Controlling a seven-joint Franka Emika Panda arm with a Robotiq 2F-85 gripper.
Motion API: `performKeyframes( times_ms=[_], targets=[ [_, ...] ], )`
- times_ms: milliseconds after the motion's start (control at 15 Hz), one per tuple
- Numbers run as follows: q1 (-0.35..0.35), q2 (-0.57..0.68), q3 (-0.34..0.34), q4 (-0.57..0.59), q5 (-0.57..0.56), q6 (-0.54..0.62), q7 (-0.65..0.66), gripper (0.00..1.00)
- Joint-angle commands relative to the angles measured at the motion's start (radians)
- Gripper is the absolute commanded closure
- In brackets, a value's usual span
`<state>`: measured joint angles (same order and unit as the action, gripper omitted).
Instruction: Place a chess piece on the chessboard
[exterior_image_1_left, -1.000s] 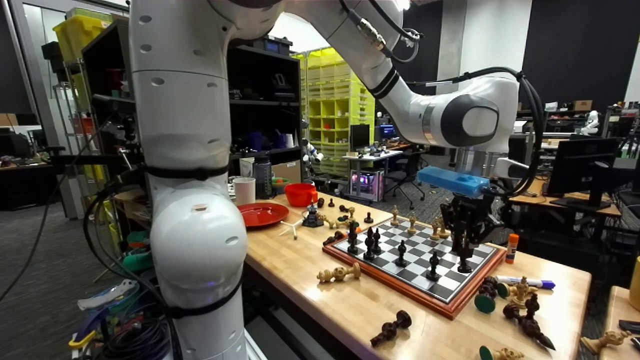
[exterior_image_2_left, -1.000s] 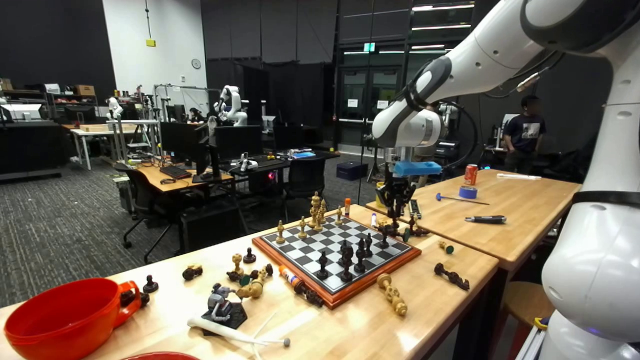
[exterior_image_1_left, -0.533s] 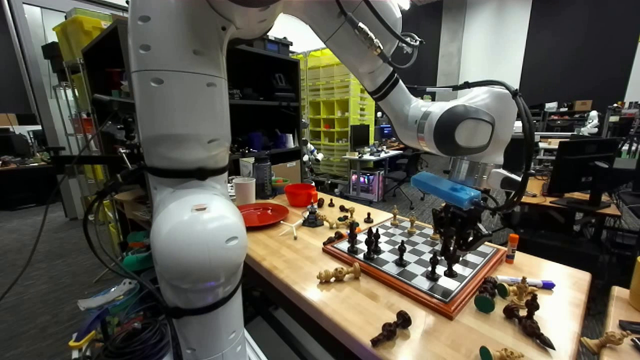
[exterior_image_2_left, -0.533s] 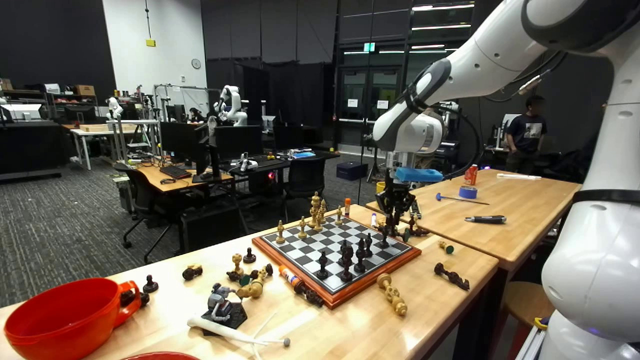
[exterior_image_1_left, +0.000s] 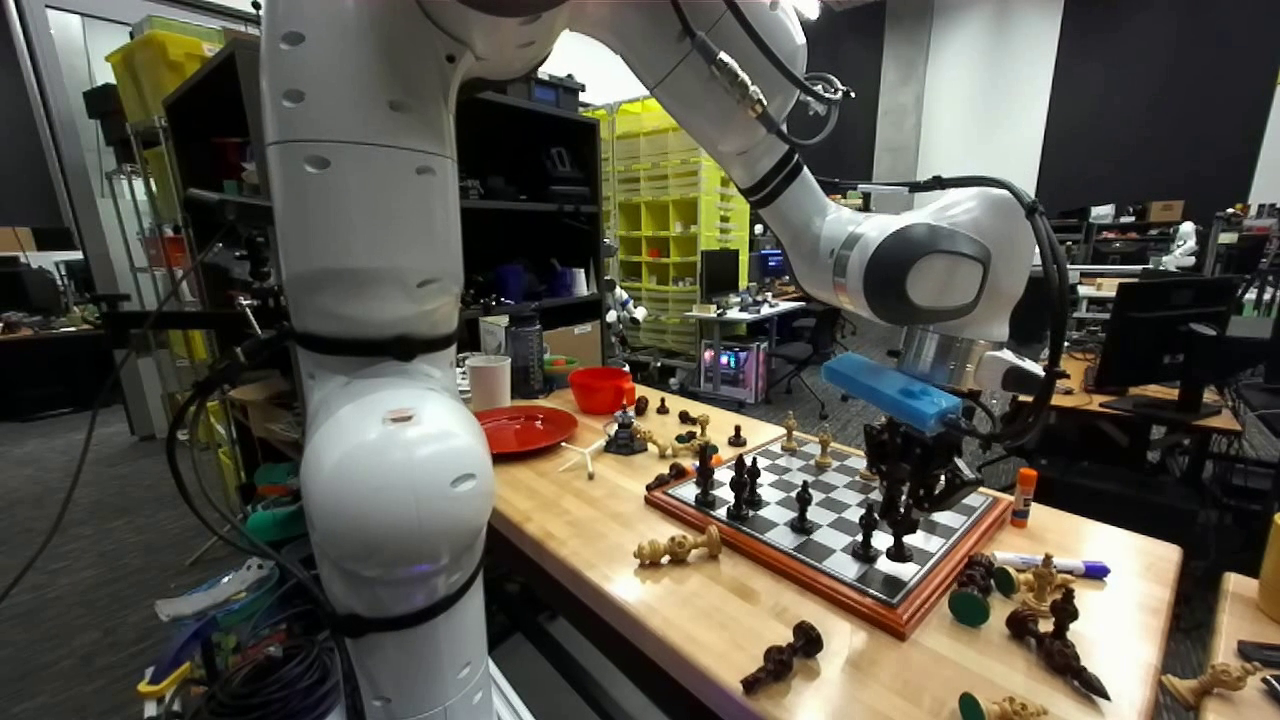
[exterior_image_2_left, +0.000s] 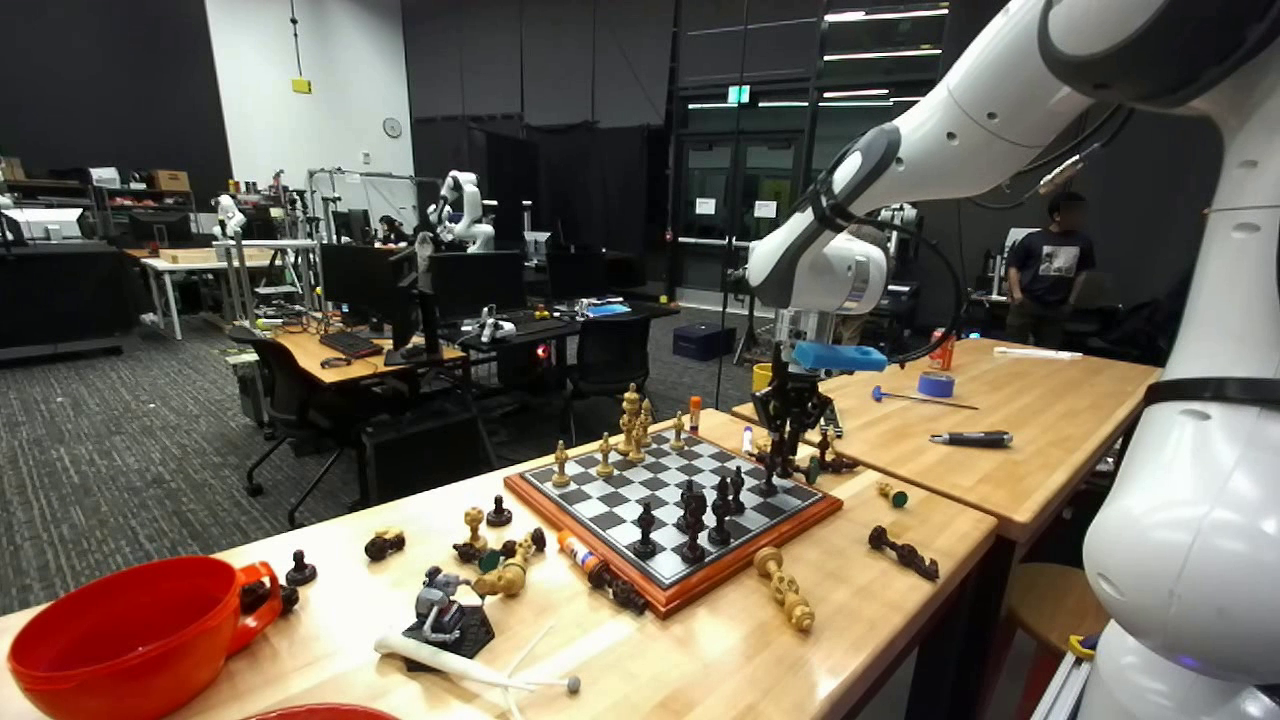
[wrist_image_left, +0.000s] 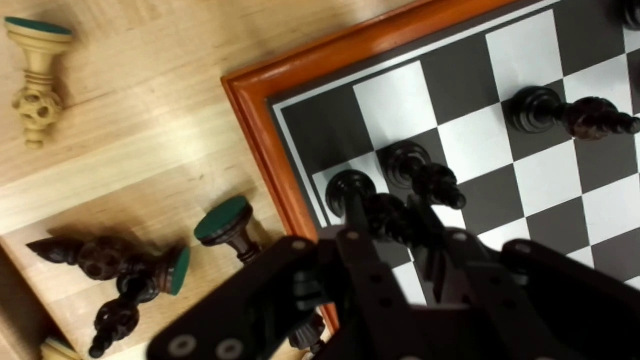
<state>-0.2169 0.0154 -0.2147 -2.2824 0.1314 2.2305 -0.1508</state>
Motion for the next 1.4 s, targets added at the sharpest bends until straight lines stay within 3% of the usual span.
performKeyframes(
  times_ms=[0,867,933,1000,1333],
  targets=[
    [-0.004,0.0,-0.001,-0.013,0.041,0.028,-0.034,0.94],
    [-0.009,0.04,0.003,-0.004,0.109,0.067,-0.075,0.94],
    [-0.009,0.038,0.003,-0.003,0.109,0.067,-0.076,0.49],
    [-0.01,0.037,0.003,-0.003,0.111,0.066,-0.08,0.49],
    [-0.011,0.016,0.002,-0.006,0.106,0.065,-0.088,0.19]
  ],
)
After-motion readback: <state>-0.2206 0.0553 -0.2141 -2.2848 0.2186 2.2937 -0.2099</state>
